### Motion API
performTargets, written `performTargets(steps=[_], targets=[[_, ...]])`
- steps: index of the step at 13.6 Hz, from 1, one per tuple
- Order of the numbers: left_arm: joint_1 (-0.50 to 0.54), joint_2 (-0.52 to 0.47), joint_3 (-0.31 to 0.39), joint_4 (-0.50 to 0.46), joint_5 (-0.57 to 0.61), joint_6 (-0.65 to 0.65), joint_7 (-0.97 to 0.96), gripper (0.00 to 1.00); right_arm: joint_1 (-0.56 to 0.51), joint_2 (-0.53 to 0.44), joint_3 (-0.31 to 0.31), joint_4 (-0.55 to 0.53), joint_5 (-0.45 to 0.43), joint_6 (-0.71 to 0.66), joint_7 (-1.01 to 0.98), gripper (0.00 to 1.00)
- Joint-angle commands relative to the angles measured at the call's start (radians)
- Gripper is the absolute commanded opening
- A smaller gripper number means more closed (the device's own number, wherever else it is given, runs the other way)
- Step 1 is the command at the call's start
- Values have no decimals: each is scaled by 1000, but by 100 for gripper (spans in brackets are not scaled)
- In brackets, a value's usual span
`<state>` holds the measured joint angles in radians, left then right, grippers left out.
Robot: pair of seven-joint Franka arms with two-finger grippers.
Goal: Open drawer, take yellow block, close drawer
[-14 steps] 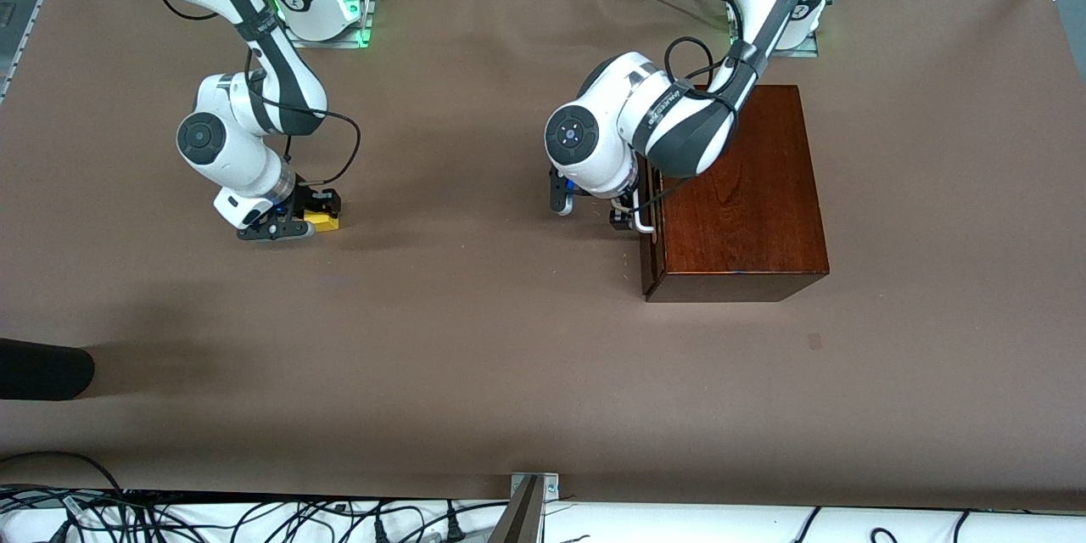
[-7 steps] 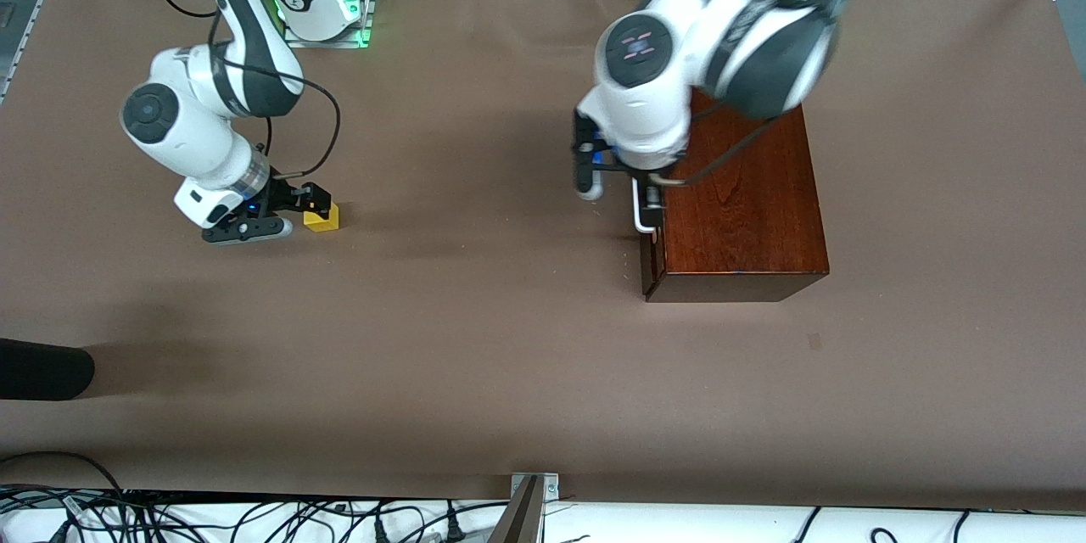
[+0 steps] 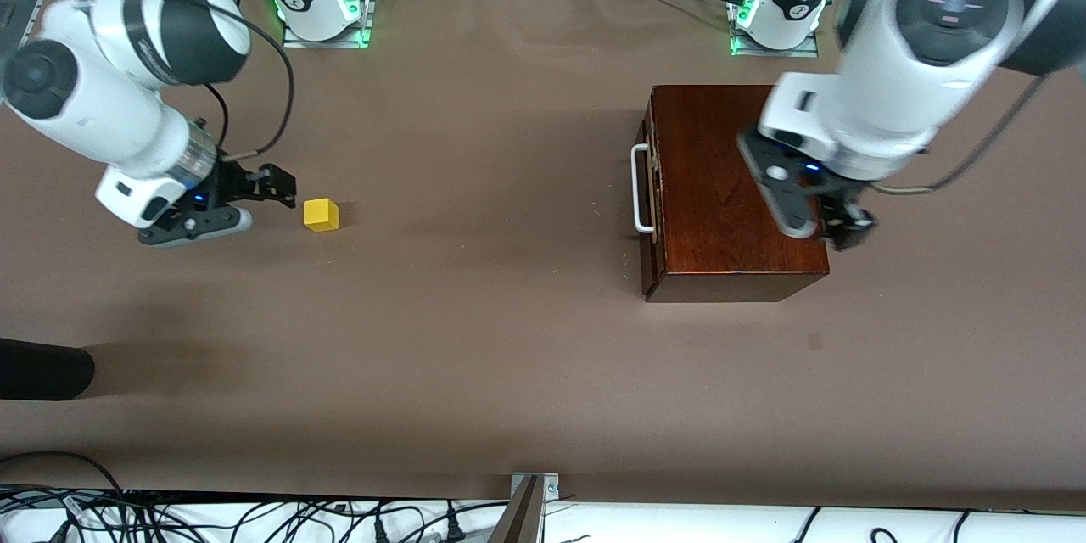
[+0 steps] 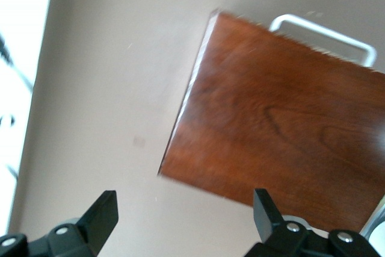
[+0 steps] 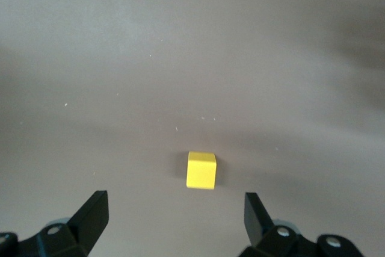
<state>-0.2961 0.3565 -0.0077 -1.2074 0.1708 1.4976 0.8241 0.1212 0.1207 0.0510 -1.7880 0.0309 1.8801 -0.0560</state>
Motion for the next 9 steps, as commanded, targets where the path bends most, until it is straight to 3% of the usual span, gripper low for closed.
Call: performTargets(steps=[1,4,8,9], targets=[[53,-8,43,16,-37,-43,-153,100,-8,-94,4,19,-14,-117,-16,100],[75,-45,69,-26,-105,-36,-365,100,-8,-145,1,50,-14,-169,-28,100],[175,-209,69,-294,-227,232,-603,100,-8,-138,-2,137,-19,-236,-64,100],[189,-221,69,-311,-229,248,-618,100,-8,-138,-3,154,-19,-249,-65,100]])
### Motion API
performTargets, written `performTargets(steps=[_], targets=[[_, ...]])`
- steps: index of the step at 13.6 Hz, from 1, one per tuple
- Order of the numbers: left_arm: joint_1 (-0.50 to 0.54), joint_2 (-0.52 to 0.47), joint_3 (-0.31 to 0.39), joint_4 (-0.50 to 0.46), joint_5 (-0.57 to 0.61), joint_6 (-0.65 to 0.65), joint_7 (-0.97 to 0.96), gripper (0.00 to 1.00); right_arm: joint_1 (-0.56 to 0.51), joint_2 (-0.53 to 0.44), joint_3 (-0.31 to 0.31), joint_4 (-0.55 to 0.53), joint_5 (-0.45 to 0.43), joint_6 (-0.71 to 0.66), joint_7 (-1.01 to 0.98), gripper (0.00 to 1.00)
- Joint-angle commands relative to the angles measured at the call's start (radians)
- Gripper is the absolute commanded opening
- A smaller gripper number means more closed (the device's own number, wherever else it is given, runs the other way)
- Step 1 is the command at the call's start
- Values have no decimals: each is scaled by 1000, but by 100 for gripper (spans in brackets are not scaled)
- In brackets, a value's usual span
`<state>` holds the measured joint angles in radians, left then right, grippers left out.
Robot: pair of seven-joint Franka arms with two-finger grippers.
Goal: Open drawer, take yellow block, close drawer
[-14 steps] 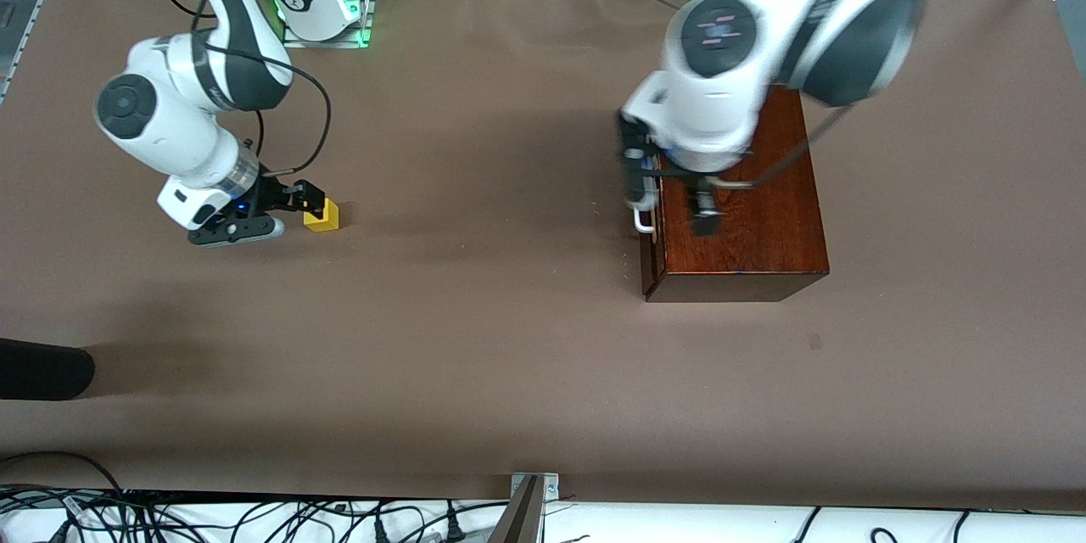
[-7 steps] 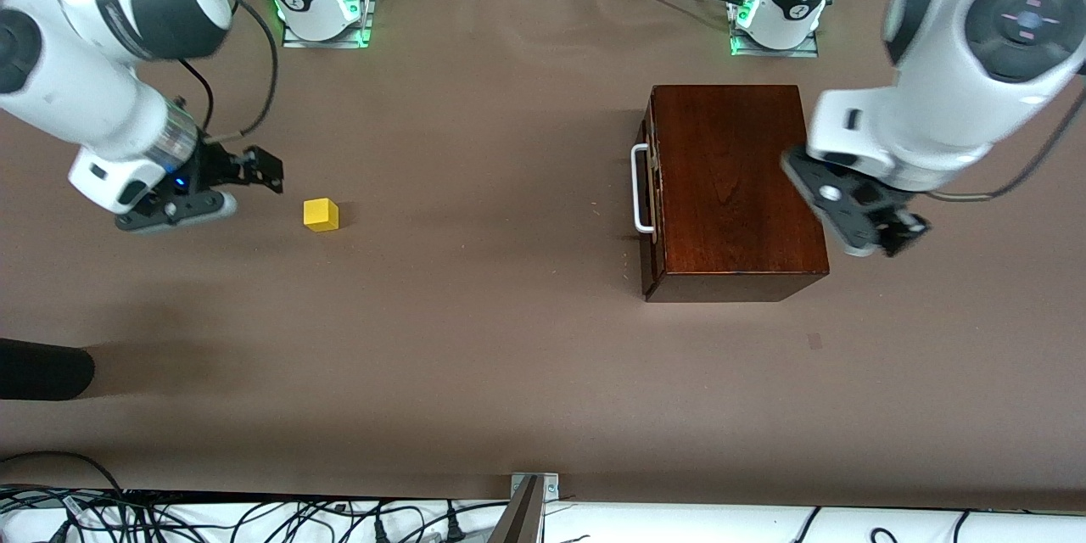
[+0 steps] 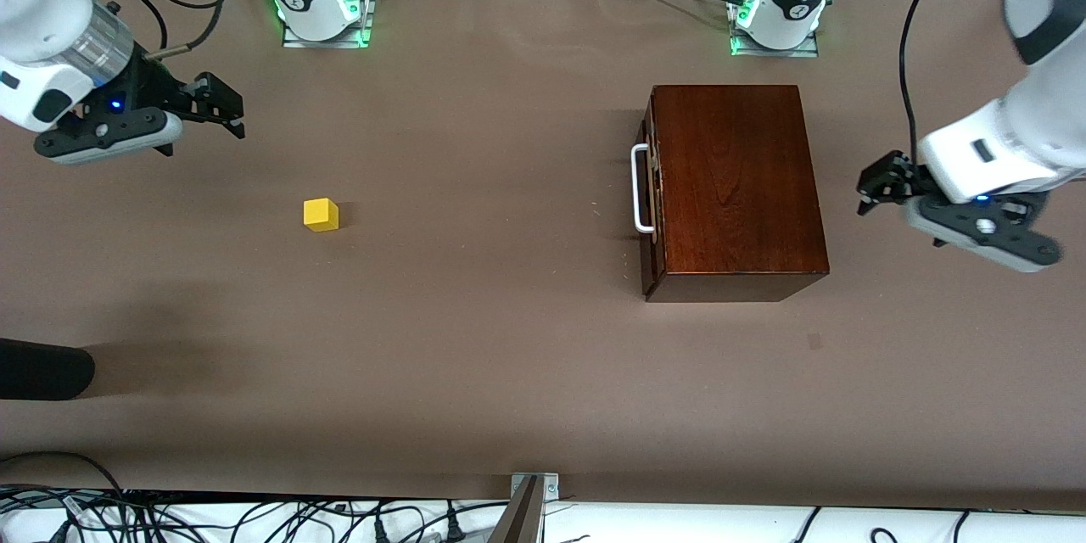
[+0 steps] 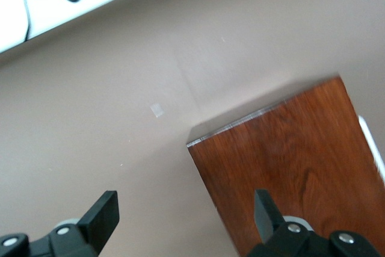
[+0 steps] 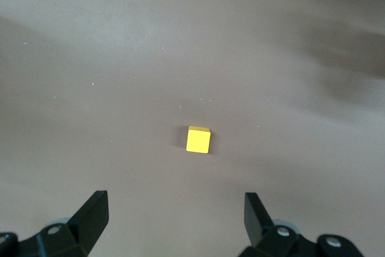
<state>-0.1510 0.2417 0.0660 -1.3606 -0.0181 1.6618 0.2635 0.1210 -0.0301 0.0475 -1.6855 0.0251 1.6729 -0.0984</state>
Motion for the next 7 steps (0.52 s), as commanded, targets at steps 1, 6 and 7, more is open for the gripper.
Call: performTargets(steps=[1,6,7], targets=[[56,-105,-5,-155,-46,91,-63,100,-7,15,-1,69,-13,-50,-20,100],[73,-173,5,-169,-33,12,-321,100,-11,15,-11,110,-27,-64,-20,100],[76,-182,5,-181,-31,0,-383,100,-11,16,-15,118,-27,-64,-18,100]])
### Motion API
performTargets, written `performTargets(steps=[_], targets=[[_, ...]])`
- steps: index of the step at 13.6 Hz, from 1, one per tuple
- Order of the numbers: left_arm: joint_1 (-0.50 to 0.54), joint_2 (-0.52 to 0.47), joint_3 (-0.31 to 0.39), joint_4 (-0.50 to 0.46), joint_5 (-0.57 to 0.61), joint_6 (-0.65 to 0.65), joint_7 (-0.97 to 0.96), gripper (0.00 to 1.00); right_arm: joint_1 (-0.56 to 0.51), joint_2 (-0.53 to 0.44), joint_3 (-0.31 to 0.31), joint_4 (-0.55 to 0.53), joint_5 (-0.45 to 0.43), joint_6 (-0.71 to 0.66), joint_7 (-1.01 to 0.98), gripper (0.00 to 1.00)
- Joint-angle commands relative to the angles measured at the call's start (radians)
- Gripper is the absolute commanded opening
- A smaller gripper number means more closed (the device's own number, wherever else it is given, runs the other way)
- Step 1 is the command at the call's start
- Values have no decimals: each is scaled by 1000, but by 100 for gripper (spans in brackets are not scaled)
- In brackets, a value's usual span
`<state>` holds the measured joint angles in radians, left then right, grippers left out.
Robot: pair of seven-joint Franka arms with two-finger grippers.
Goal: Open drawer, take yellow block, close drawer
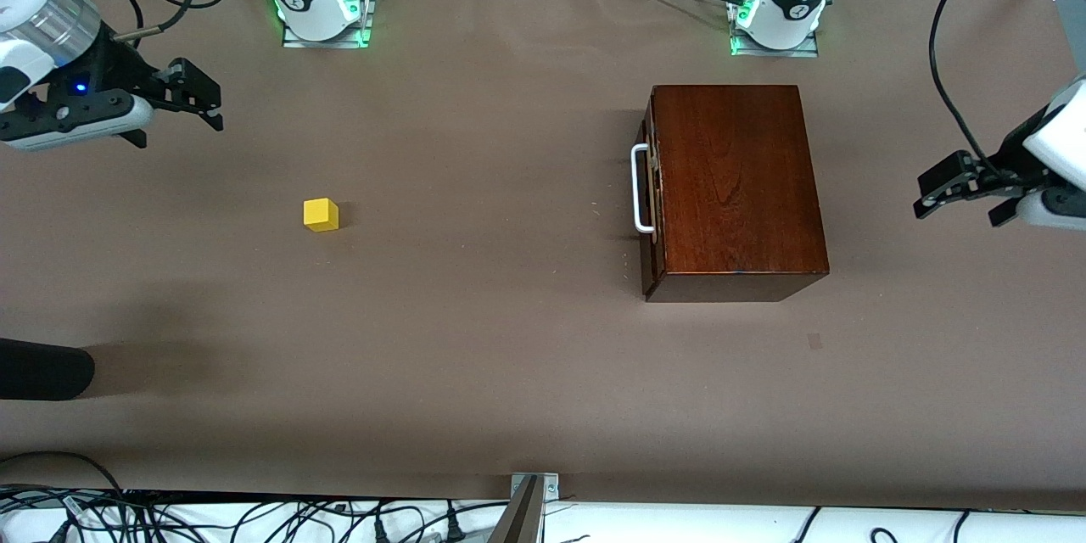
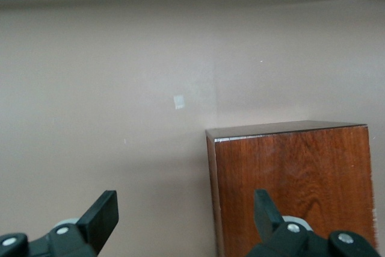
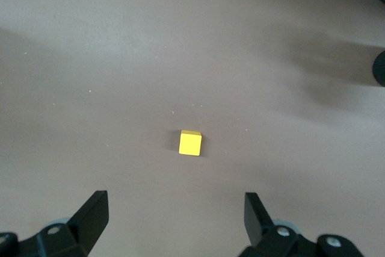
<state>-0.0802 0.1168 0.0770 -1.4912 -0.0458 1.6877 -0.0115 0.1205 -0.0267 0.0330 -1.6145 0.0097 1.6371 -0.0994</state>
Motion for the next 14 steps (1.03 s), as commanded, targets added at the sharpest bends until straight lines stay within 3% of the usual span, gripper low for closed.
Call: performTargets(steps=[1,4,7,14], targets=[[22,-65,-8,-69,-3,-26,-120,100,-10,13,-13,48,-11,-28,-22,100],[45,-107,-8,-130,-2,-23,-114,100,-10,27,-21,48,-7,-56,-17,100],[66,-128,-45,-146,-2,-32,-114,100,-10,27,-21,58,-10,-57,-11,100],[71,-134,-40,-179,-2,-32,-113,100,-10,30,-42,59,1,-54,-20,100]])
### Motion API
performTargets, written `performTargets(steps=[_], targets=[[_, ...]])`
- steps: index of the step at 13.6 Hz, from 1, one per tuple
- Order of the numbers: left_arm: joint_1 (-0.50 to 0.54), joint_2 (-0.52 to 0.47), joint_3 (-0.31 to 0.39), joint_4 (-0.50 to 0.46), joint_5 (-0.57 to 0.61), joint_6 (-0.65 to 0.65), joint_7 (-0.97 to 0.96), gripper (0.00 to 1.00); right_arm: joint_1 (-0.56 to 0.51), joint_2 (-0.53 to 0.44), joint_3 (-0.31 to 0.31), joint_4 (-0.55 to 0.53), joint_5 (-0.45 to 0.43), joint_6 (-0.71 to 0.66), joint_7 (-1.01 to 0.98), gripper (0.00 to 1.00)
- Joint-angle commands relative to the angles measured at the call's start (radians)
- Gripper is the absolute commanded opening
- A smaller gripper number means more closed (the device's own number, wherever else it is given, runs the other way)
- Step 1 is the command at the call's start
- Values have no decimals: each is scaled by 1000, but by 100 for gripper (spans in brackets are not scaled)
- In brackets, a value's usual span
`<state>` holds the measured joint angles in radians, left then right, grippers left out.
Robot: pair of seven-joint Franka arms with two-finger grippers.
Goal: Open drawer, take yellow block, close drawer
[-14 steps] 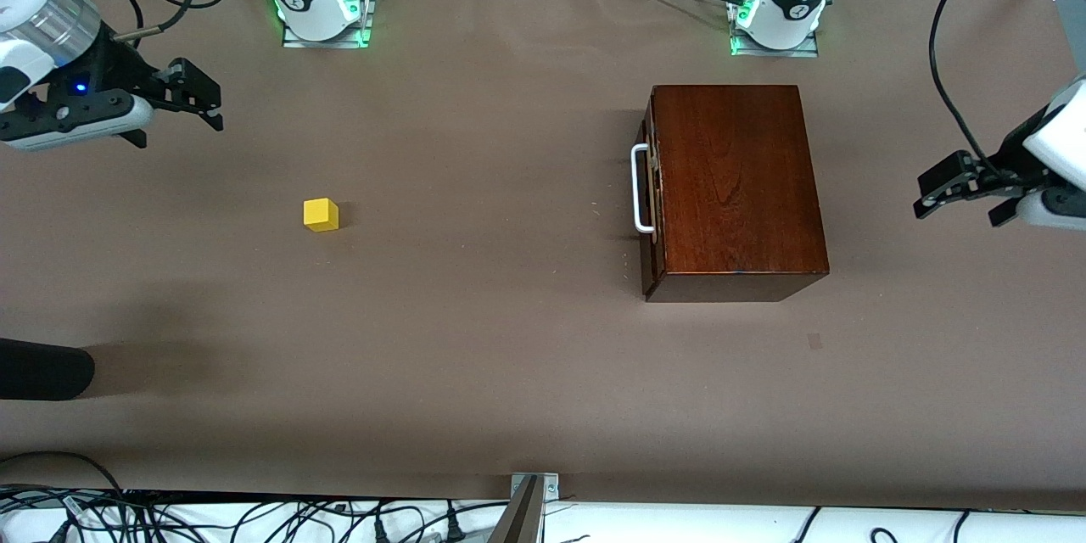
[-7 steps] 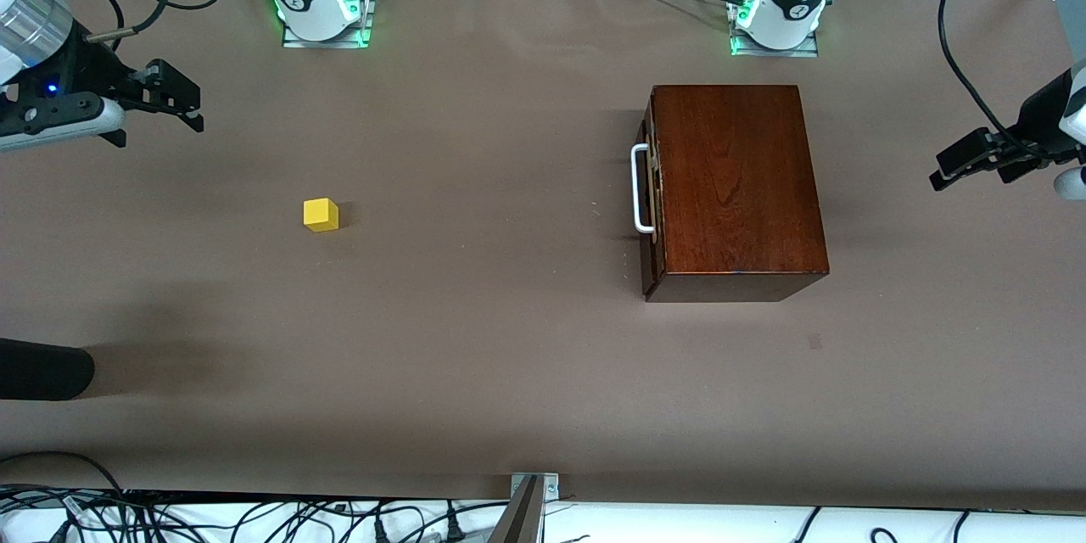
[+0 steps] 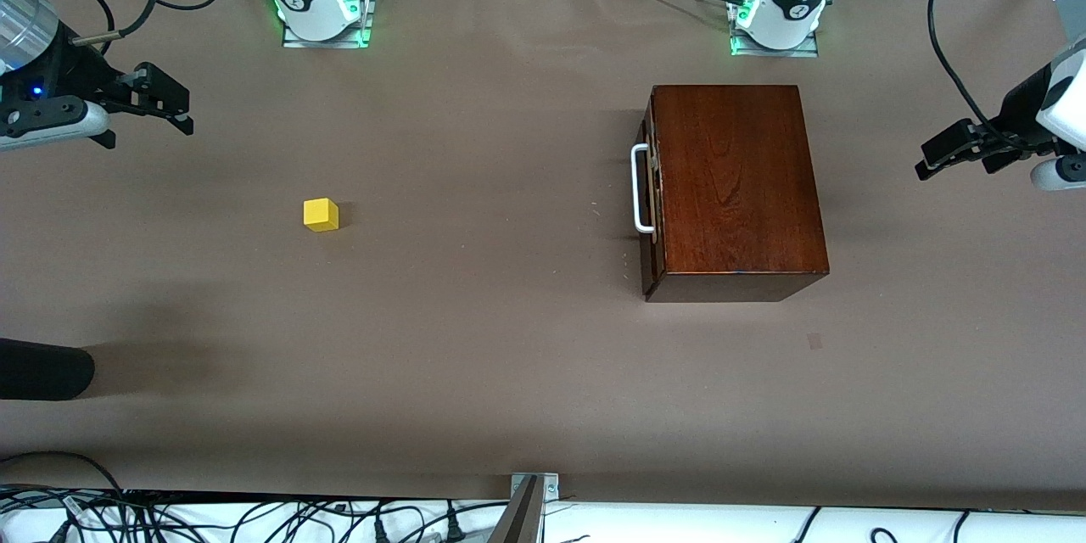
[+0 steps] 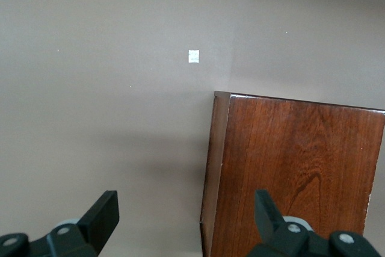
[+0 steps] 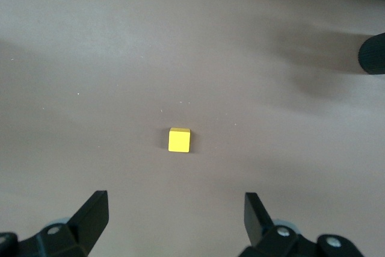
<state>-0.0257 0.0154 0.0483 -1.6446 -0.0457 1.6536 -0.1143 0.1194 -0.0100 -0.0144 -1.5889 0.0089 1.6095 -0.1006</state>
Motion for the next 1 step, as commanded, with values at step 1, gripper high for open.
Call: performTargets(steps=[1], targets=[[16,-34,-10,-26,0,2,-2,100,-9,15,5,33,2,-26,-19,100]])
